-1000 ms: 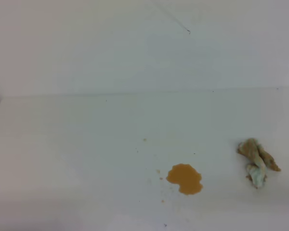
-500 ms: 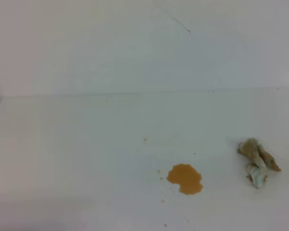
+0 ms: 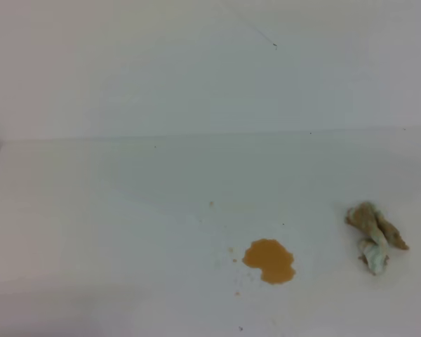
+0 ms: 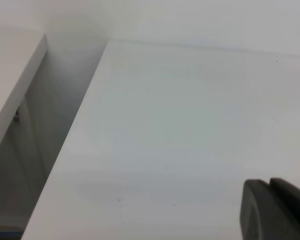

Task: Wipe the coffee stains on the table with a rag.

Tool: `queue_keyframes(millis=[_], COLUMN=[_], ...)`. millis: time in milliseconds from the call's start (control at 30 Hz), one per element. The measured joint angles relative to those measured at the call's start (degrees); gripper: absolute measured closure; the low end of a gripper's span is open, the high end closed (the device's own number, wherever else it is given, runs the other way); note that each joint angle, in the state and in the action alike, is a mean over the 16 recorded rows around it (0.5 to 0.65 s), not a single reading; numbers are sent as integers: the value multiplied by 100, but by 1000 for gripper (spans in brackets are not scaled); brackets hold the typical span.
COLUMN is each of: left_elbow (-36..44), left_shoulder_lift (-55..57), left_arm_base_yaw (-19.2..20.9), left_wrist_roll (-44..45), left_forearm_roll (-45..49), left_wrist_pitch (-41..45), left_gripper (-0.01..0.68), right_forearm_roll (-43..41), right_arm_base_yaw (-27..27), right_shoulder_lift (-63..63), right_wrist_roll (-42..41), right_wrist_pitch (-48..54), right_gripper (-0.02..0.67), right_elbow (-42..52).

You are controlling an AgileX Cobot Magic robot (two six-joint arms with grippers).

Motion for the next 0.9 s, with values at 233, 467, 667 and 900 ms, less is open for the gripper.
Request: queue_keyframes(millis=[233, 467, 667, 900], left_elbow=[0, 0, 0, 0], left_shoulder_lift=[0, 0, 0, 0], left_arm_base_yaw=[0, 0, 0, 0], left_wrist_roll=[0, 0, 0, 0], left_forearm_roll=[0, 0, 0, 0], left_wrist_pitch=[0, 0, 0, 0], left_gripper=[672, 672, 672, 672], right_forearm_roll=[9, -137, -233, -186], right_arm_base_yaw=[0, 0, 18, 85], right_shoulder_lift=[1044, 2004, 3090, 4461], right_wrist_roll=[35, -88, -288, -561], right_wrist_pitch=[664, 1131, 1731, 2215], right_gripper=[652, 652, 652, 622], right_elbow=[-414, -745, -1338, -2121])
